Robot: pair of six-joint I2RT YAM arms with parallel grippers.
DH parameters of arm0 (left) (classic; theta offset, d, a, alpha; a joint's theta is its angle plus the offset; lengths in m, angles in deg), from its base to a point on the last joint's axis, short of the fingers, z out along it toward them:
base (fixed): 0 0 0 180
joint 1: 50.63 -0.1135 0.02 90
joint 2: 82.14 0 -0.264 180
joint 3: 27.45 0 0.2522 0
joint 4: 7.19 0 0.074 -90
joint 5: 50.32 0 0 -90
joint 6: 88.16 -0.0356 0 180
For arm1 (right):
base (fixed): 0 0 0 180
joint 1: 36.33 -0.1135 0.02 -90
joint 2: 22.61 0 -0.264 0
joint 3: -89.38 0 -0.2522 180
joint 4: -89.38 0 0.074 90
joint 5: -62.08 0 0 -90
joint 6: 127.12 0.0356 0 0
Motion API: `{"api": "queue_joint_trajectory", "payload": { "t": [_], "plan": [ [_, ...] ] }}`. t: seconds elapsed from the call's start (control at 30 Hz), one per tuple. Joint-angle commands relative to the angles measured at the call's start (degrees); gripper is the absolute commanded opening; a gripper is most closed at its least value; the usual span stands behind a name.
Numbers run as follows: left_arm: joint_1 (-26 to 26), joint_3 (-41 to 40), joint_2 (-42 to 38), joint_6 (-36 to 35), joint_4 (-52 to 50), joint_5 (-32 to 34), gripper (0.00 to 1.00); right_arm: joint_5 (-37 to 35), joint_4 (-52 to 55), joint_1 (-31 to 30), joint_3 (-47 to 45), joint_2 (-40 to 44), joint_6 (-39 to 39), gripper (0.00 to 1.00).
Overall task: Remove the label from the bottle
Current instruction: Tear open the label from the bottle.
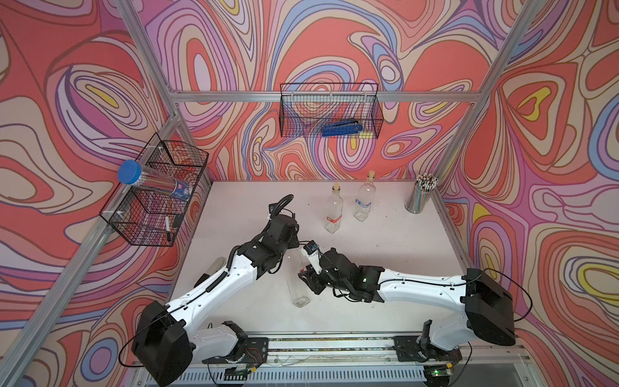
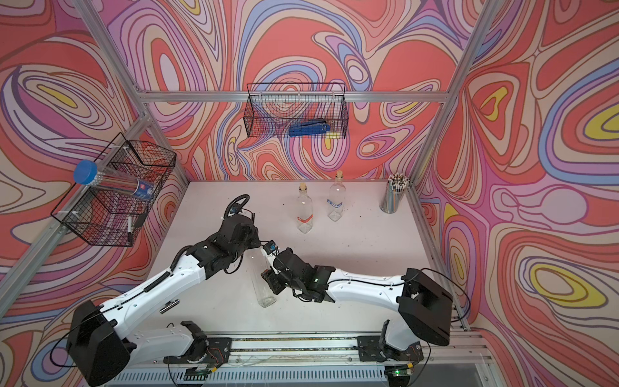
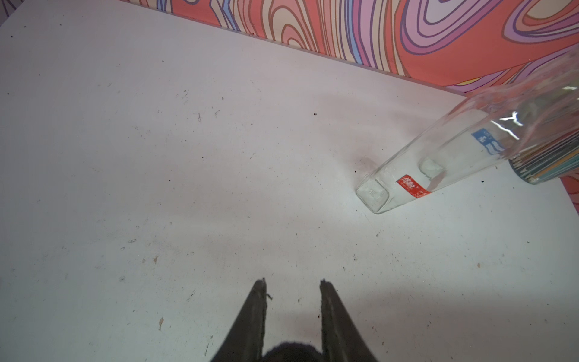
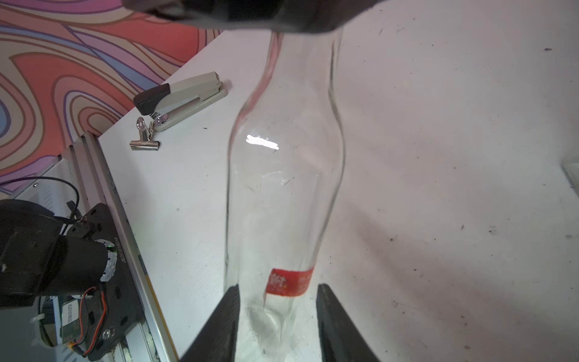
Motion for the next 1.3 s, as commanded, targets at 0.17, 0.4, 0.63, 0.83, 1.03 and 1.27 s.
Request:
{"api": "queue_joint_trajectory", "payload": {
  "t": [0.17,0.4,0.63,0.83,1.03,1.27],
  "plan": [
    [0.5,-0.9,-1.2,-0.5,-1.6,2.0,0.0,1.5,-0.8,0.0,1.9,-2.2,1.2,0.36],
    [0.5,-1.1,-1.4,-0.3,-1.4,2.1,0.0,1.2,0.1,0.0,2.3,-3.1,1.7,0.29],
    [0.5,-1.1,-1.6,-0.1,-1.4,2.4,0.0,0.8,0.7,0.0,2.7,-3.2,2.0,0.26],
    [0.5,-1.2,-1.7,0.1,-1.2,2.4,0.0,0.7,1.2,-0.6,3.3,-3.6,2.3,0.21],
    [0.5,-1.3,-1.7,0.2,-1.0,2.5,0.0,-0.1,1.8,-1.0,3.8,-4.1,2.4,0.2],
    [0.6,-1.6,-1.8,0.4,-0.7,2.7,0.0,-0.9,2.6,-1.5,4.5,-4.9,2.5,0.18]
  ]
}}
